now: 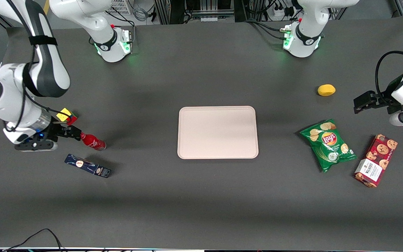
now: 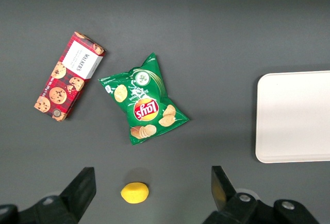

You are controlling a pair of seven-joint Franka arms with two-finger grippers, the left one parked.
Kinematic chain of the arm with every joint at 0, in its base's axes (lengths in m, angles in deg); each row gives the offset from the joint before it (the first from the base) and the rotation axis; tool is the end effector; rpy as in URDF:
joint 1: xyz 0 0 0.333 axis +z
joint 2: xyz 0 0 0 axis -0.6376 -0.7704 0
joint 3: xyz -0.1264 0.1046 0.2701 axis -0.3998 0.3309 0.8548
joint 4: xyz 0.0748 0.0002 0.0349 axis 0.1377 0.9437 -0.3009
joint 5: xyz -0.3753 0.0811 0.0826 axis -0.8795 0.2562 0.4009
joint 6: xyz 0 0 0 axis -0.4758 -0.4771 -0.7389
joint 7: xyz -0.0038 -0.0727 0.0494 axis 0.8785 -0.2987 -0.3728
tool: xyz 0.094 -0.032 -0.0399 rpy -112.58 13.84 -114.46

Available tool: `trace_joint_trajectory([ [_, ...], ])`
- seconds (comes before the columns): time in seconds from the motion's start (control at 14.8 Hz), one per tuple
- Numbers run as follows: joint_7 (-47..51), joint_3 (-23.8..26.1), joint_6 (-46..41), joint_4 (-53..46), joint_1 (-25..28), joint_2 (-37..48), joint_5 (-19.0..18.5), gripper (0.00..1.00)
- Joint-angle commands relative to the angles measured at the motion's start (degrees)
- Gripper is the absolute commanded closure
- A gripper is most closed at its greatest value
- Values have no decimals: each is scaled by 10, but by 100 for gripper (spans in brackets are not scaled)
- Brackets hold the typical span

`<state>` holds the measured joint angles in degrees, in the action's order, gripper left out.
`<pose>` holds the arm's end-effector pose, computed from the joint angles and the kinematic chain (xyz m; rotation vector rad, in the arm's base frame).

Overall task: Place coke bottle on tray
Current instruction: 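Move the right gripper down over the red Coca-Cola bottle, then close the right gripper around the bottle's cap end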

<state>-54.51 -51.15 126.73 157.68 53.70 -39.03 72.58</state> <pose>0.5750 -0.0137 0.3727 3.0968 0.0309 0.0872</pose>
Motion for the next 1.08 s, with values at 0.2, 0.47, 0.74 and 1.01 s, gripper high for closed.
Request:
trace_joint_trajectory([
  [0.2,2,10,33,20,2,-24,27,0],
  [0.47,-9,10,26,38,1,-15,28,0],
  [0.74,-11,10,-5,40,1,-1,28,0],
  [1.01,-12,10,-8,40,0,0,28,5],
])
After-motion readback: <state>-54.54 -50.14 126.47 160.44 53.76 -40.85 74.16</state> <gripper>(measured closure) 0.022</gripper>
